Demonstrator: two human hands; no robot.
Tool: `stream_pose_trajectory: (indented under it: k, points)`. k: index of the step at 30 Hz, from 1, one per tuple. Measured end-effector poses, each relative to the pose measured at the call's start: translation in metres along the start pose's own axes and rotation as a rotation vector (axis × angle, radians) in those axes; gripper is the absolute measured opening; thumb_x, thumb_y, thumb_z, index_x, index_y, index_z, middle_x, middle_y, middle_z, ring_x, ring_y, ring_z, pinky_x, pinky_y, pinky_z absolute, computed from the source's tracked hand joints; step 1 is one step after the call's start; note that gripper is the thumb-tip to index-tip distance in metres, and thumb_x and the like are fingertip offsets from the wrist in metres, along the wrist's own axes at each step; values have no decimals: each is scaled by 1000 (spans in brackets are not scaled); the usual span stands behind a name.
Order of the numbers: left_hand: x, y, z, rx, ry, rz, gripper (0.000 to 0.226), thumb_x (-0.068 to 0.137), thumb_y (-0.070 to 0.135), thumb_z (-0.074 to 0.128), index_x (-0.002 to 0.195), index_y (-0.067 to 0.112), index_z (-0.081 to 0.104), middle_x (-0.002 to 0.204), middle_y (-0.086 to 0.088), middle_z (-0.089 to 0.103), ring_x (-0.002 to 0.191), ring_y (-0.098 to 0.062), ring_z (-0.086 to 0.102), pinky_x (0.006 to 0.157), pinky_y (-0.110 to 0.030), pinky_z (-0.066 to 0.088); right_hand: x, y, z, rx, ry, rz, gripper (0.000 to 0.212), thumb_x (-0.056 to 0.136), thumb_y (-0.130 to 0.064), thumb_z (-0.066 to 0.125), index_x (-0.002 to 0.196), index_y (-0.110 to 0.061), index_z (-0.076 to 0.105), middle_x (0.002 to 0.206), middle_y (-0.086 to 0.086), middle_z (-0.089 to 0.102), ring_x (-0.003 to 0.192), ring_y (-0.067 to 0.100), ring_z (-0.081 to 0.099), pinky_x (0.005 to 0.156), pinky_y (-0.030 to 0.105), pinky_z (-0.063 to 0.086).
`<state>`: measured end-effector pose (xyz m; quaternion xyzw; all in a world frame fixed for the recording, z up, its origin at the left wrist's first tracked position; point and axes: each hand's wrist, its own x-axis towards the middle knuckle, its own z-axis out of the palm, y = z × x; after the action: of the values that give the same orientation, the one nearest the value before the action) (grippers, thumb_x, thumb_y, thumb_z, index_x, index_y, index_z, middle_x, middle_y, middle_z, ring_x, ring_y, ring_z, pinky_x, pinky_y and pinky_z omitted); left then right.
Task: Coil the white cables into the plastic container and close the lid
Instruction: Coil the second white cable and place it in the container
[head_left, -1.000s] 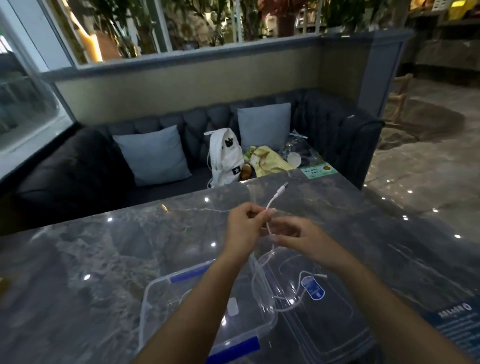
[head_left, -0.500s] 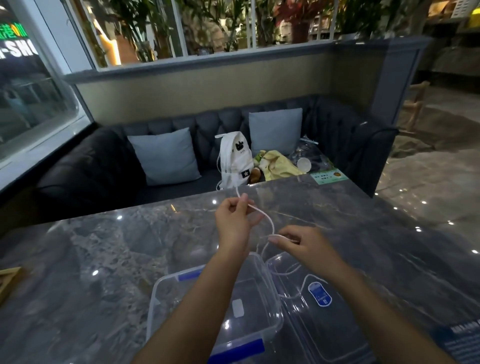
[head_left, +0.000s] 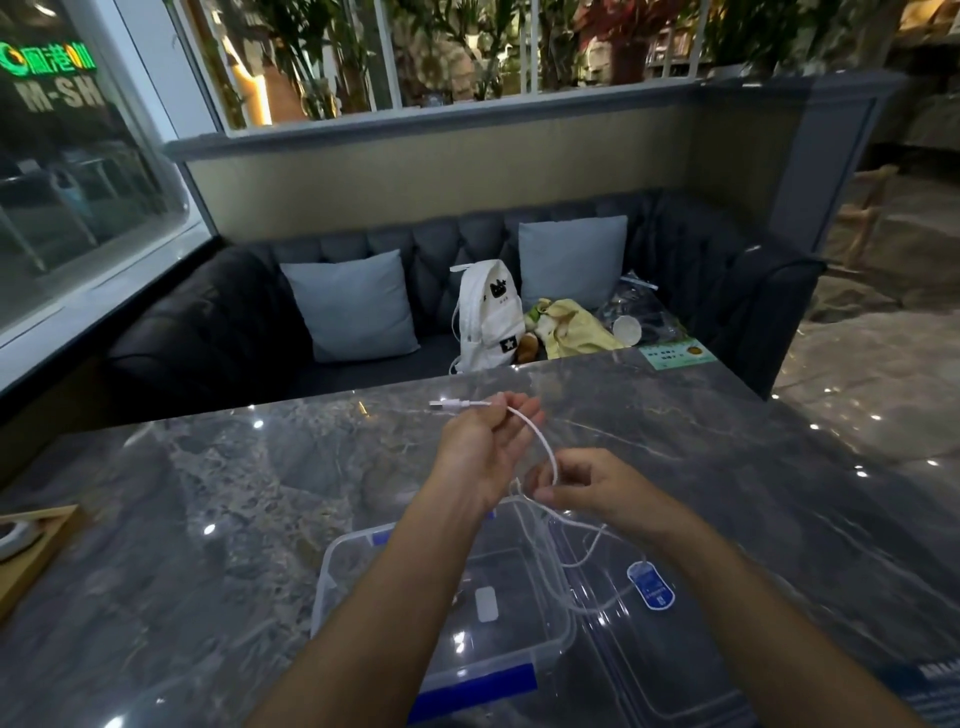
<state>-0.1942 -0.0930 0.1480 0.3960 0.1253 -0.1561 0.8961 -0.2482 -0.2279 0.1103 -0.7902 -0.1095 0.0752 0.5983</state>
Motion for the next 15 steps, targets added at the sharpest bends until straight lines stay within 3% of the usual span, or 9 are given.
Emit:
stream_pose_trajectory:
  k: [2, 3, 5, 6, 8, 9, 11, 12, 15]
  points:
    - [3, 7, -5, 177, 120, 86, 6, 91, -2, 48, 93, -1, 54, 85, -11, 61, 70, -17, 63, 54, -24, 55, 0, 1, 1, -104, 65, -12, 8, 86, -14, 60, 81, -10, 64, 81, 5, 69, 77, 17, 66, 75, 31, 52]
    - [4, 10, -9, 297, 205, 134, 15, 88, 0, 53, 103, -1, 54, 93, -11, 58, 74, -16, 58, 60, -24, 53, 0, 1, 1, -201, 97, -32, 12, 89, -15, 56, 79, -13, 62, 79, 3, 68, 76, 18, 65, 72, 29, 51]
    - [2, 14, -18, 591, 338, 329, 55, 84, 7, 63, 132, 3, 36, 125, -12, 44, 102, -19, 50, 88, -29, 45, 0, 1, 2, -453, 141, -75, 15, 91, -19, 53, 79, -16, 61, 76, 0, 64, 71, 18, 60, 63, 24, 43]
    - [-1, 15, -22, 782, 347, 536, 70, 82, 12, 66, 139, 9, 26, 139, -11, 33, 119, -20, 41, 101, -31, 36, 1, 2, 2, -602, 158, -102, 15, 92, -21, 52, 82, -14, 61, 77, 2, 64, 71, 19, 57, 62, 24, 38]
    - [-10, 12, -26, 1237, 125, 997, 66, 82, 21, 65, 138, 13, 30, 143, -10, 31, 130, -18, 31, 108, -31, 24, 6, 3, 5, -849, 206, -167, 18, 93, -26, 50, 88, -13, 61, 87, 5, 67, 80, 21, 58, 71, 27, 29]
    - [-13, 11, -25, 1441, -77, 1088, 55, 84, 24, 62, 133, 14, 40, 138, -9, 40, 129, -18, 34, 107, -31, 21, 8, 2, 6, -908, 237, -200, 18, 93, -26, 48, 92, -14, 61, 95, 3, 68, 89, 21, 59, 75, 29, 26]
    - [-13, 7, -23, 1758, -413, 912, 32, 90, 29, 52, 121, 18, 54, 125, -2, 57, 123, -17, 43, 107, -32, 17, 11, 2, 8, -920, 290, -270, 19, 93, -23, 48, 101, -15, 64, 104, 2, 69, 99, 21, 58, 79, 32, 26]
    - [-12, 5, -22, 1817, -499, 778, 26, 94, 30, 47, 115, 19, 58, 118, 0, 62, 117, -15, 49, 107, -34, 17, 11, 3, 9, -910, 310, -296, 20, 93, -21, 49, 103, -15, 64, 105, 2, 69, 100, 21, 58, 79, 33, 27]
    - [-10, 6, -25, 1790, -515, 601, 23, 96, 27, 44, 97, 11, 61, 97, -7, 67, 94, -23, 59, 86, -35, 37, 8, 6, 8, -975, 328, -296, 18, 91, -25, 52, 94, -13, 65, 91, 4, 69, 90, 22, 59, 76, 31, 25]
